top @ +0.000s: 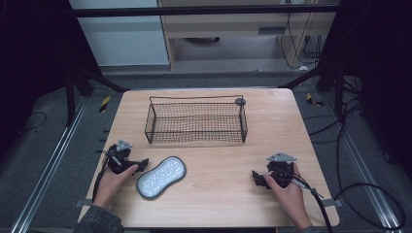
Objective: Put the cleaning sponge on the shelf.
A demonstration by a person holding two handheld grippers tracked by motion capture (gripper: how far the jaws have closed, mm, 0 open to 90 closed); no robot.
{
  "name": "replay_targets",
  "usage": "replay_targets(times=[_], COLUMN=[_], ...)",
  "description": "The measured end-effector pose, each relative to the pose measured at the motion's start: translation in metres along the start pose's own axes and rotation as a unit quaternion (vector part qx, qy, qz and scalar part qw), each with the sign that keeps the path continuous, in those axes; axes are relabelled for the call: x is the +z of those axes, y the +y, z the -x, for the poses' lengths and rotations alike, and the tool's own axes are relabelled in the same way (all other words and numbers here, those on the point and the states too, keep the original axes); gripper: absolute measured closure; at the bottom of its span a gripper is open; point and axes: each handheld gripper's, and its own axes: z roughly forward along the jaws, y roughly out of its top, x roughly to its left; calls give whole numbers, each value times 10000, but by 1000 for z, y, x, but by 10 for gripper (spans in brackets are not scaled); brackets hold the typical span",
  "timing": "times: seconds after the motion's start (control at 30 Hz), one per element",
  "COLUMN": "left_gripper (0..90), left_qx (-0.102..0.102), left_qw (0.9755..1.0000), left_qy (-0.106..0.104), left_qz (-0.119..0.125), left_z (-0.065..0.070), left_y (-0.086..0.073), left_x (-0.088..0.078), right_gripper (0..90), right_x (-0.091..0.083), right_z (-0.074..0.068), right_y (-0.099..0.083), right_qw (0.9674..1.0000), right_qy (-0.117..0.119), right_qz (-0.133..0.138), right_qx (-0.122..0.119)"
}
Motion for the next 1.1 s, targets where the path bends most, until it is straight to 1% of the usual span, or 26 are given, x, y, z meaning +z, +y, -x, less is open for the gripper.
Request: replay_targets(times=[0.03,0.07,0.1,0.17,0.23,0.27,0.37,0.4,0.43,0.5,0.57,0.67,0.73,0.77,0.8,0.87,0.9,0.97,1.0,1.03,1.07,1.1], left_gripper=[4,29,41,34,33,34,35,35,35,35,35,35,35,35,35,35,36,36,36,37,37,37], left_qx=[-30,15,55,147,168,219,270,270,296,280,262,291,371,371,438,468,571,626,626,687,687,783], left_qw=[10000,10000,10000,9998,9997,9994,9991,9991,9989,9989,9986,9981,9974,9974,9975,9976,9974,9972,9972,9970,9970,9963], left_qy=[7,31,36,-59,-72,-93,-102,-102,-141,-129,-148,-174,-226,-226,-207,-222,-258,-301,-301,-297,-297,-333], left_qz=[5,-33,21,122,162,250,301,301,340,357,441,510,578,578,505,461,343,258,258,181,181,109], left_z=[1,2,4,8,9,13,16,16,17,18,18,18,18,18,16,16,16,18,18,21,21,24], left_y=[1,3,4,7,8,11,14,14,16,17,20,22,23,23,23,23,26,28,28,31,31,34], left_x=[0,-1,-3,-8,-10,-16,-23,-23,-28,-30,-35,-39,-43,-43,-45,-45,-45,-46,-46,-47,-47,-49], right_gripper=[4,4,4,4,4,4,4,4,4,4,4,4,4,4,4,4,4,4,4,4,4,4], right_x=[0,0,0,0,0,0,0,0,0,0,0,0,0,0,0,0,0,0,0,0,0,0], right_z=[0,0,0,0,0,0,0,0,0,0,0,0,0,0,0,0,0,0,0,0,0,0], right_y=[0,0,0,0,0,0,0,0,0,0,0,0,0,0,0,0,0,0,0,0,0,0], right_qw=[10000,10000,10000,10000,10000,10000,10000,10000,10000,10000,10000,10000,10000,10000,10000,10000,10000,10000,10000,10000,10000,10000], right_qy=[0,0,0,0,-1,-1,-1,-1,0,0,-1,-1,-2,-2,-1,-2,-7,-17,-17,-21,-21,-30], right_qz=[1,0,0,1,-1,0,1,1,-1,-2,0,0,-4,-4,-1,-1,-4,-6,-6,-7,-7,-9], right_qx=[-2,1,0,-4,-3,-2,-12,-12,-13,-13,-14,-14,-9,-9,-19,-7,4,22,22,26,26,24])
